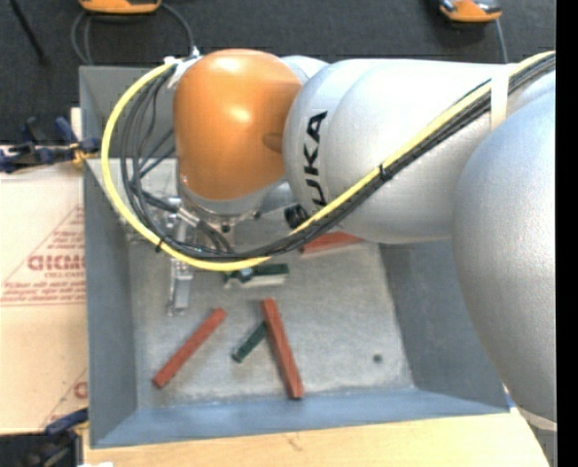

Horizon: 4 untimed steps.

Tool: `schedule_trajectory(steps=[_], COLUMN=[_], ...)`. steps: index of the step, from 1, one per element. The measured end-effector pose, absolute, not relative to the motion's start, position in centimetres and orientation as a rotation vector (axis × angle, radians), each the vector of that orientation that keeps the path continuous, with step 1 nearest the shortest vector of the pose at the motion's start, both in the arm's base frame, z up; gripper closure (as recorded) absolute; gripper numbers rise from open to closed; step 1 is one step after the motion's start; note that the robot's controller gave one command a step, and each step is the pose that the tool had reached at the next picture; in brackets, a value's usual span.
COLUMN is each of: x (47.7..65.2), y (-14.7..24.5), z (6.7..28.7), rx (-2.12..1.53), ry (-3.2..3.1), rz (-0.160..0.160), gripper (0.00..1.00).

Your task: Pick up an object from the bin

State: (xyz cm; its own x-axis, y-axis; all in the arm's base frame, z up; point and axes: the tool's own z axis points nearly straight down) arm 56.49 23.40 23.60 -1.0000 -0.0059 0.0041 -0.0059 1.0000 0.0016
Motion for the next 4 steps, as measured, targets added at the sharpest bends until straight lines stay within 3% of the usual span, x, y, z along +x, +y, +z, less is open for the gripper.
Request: schedule_trajectory(steps=[1,2,3,4], x=[53.1,52.1,52.2,51.7], y=[20.1,22.7,22.8,21.9], z=[10.7,6.9,7.1,22.1], rx=[0.274,0.538,0.531,0.714], ry=[-3.124,-3.095,-3.098,-3.072], rz=[0.005,0.001,-0.005,-0.001], gripper=[0.0,0.0,1.0,1.0])
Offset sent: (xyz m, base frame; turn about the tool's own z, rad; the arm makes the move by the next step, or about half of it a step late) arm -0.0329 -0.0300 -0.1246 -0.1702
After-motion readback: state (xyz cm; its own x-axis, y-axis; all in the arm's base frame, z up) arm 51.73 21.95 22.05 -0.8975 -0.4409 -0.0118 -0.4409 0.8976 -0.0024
